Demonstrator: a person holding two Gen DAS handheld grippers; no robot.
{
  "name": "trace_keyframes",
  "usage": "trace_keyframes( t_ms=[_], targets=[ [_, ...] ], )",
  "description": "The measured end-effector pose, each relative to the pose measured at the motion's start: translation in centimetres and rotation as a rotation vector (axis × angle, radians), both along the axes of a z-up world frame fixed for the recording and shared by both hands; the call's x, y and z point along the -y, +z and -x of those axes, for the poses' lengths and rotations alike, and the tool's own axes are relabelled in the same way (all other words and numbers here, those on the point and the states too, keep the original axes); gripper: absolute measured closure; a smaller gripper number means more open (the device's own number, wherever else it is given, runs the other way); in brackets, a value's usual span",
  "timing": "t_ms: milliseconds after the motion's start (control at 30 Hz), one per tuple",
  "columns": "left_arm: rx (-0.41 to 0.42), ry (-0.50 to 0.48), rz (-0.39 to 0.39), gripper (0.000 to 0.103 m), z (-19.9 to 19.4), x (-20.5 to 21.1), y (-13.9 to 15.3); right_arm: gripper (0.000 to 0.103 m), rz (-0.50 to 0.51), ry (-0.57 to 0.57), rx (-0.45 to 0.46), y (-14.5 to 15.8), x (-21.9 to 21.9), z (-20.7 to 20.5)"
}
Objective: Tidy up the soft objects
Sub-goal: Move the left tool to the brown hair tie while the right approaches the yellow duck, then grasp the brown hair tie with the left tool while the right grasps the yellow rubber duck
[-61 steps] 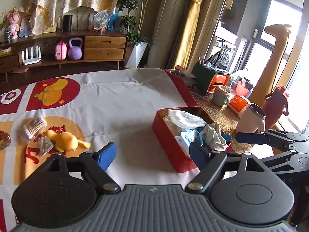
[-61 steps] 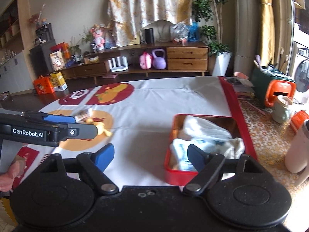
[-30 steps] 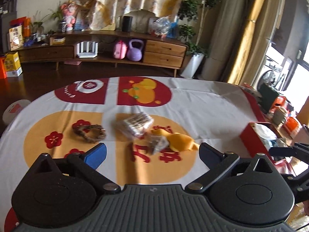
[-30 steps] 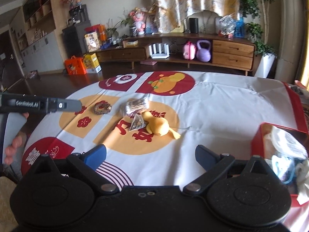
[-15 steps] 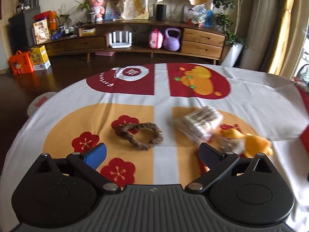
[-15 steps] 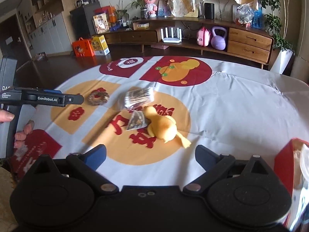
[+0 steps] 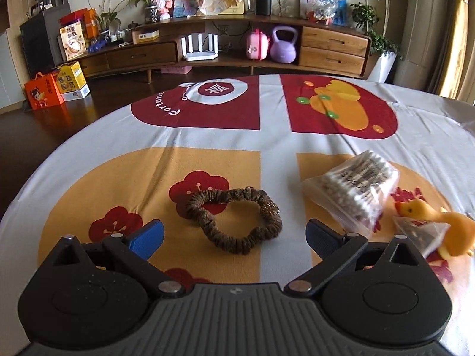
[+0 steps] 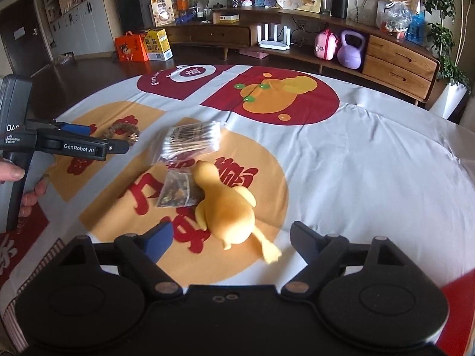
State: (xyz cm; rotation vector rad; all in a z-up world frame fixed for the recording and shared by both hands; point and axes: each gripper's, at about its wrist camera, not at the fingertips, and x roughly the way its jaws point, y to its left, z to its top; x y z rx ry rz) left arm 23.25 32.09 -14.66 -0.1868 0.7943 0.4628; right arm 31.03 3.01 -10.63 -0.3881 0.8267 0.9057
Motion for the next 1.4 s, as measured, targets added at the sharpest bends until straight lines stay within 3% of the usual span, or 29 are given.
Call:
trace_keyframes(
  t_ms=[300,533,633,900,1167,1400],
  targets=[
    [0.004,0.036,-0.012,0.001,-1.2,-0.4,-1.2,0.024,0.018,0.019,-0.005,-1.9,-1.6,-1.8],
    [0.024,0.044,-0.018,0.001,-1.4,-0.4,-1.3,0.036,0.037,0.033,0.0,-3.3,-2.7,-1.7],
    [0.036,0.034,-0.015,0.009,-1.2,-0.3,-1.2,0.046,0.043,0.034,0.027,-3.5,-3.0,-1.3],
    [0.042,-0.015,-0.022,0.066,-1.3,1.1,-0.4,0.062,0.049,0.036,0.061,-3.5,-3.1,-0.6],
    [0.036,-0.046,-0.012,0.077,-0.8,2.3,0.1,0.071,0.039,0.01,0.078,-2.8,-2.6,0.3],
    [0.052,-0.065,0.022,0.079,0.8,3.6,1.0,0.073,0.003,-0.041,0.055,-2.1,-0.7,1.9]
  ],
)
